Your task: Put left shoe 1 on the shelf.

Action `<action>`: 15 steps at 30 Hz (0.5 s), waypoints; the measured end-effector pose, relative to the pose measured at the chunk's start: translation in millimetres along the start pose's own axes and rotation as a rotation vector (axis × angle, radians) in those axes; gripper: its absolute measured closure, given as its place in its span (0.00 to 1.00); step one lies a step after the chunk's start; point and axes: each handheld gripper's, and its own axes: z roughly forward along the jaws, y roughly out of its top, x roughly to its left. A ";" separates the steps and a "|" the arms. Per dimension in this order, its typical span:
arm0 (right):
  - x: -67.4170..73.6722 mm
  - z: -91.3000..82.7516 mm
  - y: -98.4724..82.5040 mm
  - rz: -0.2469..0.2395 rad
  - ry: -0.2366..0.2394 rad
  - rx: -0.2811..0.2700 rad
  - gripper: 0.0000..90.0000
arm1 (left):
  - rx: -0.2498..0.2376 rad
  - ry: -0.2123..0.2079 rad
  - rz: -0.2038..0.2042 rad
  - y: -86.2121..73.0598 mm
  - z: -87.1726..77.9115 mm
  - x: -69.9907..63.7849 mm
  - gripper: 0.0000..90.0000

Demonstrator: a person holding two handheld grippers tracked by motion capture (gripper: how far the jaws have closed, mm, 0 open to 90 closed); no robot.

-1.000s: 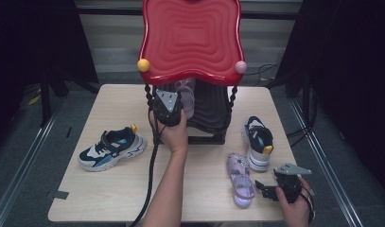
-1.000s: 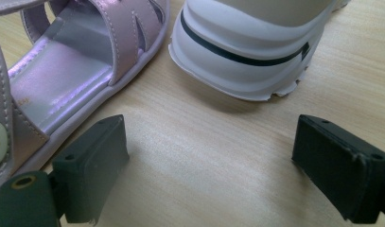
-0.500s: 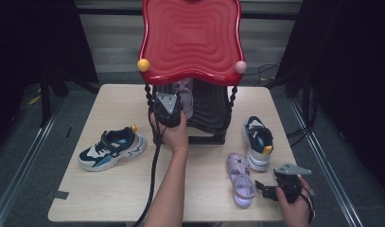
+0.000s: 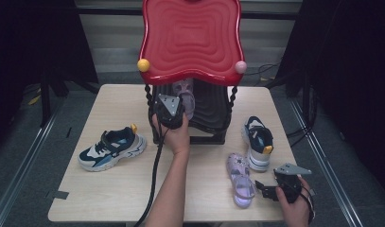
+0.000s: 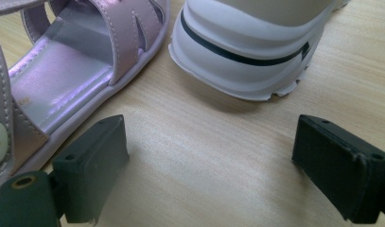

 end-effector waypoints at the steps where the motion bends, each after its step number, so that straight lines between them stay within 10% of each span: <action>1: 0.1 0.0 0.0 0.000 -0.001 0.000 0.12 | 0.007 -0.004 -0.001 0.6 -0.2 0.7 0.87; 15: 0.0 0.0 0.0 0.000 -0.001 0.000 0.12 | 0.056 0.039 0.015 5.3 0.6 1.0 0.77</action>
